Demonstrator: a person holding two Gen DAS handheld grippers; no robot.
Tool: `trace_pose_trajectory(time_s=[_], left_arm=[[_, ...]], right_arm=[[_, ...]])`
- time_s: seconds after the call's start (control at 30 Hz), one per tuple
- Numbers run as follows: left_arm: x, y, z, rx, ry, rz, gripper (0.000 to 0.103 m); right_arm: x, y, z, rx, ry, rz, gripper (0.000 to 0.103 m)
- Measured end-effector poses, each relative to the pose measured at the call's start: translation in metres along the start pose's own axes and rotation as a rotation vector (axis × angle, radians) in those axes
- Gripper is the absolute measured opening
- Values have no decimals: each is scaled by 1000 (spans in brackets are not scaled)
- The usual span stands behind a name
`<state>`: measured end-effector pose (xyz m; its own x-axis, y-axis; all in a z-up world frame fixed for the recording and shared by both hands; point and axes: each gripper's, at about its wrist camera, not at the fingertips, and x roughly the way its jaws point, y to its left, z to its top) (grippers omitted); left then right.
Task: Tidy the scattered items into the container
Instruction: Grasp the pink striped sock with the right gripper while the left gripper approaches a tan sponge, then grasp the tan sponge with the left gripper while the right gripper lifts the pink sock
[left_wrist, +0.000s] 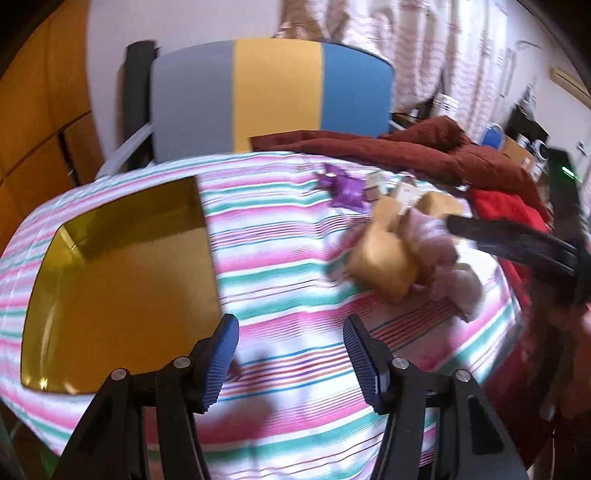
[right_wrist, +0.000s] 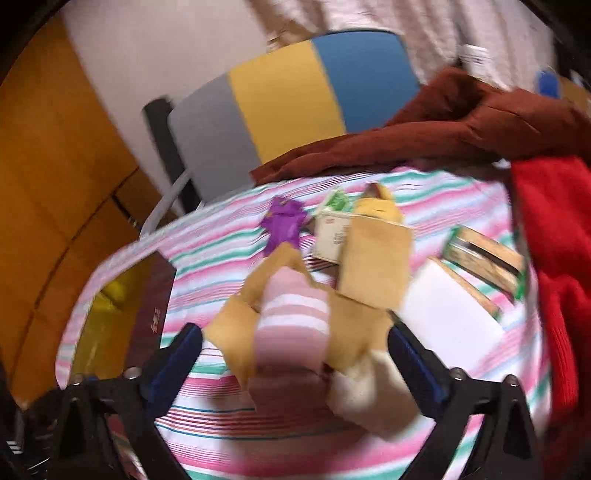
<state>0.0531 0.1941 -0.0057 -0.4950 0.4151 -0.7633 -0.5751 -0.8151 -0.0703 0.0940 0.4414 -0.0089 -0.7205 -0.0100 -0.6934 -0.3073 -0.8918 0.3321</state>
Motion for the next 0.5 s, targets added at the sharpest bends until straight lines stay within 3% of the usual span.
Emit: trace_pose_trajectory(time_s=[0.07,0.2,0.23,0.4,0.5], left_arm=[[4,-9,3,28,1,-26,60],[16,-17,8,12,22,-99,60],[20,-17,9,-7,32,-128,60],[41,-27,21,-75,66,-233,60],[56,-35,31,-107,70,-222,60]], right_arm=[[20,7,4,-22,70,44,72],[42,9,-3,-50,137,19,56],[39,8,-2,-51,121,6,44],[17,-8,5,33,10,57,41],[7,-20,8,119,-43,103,41]])
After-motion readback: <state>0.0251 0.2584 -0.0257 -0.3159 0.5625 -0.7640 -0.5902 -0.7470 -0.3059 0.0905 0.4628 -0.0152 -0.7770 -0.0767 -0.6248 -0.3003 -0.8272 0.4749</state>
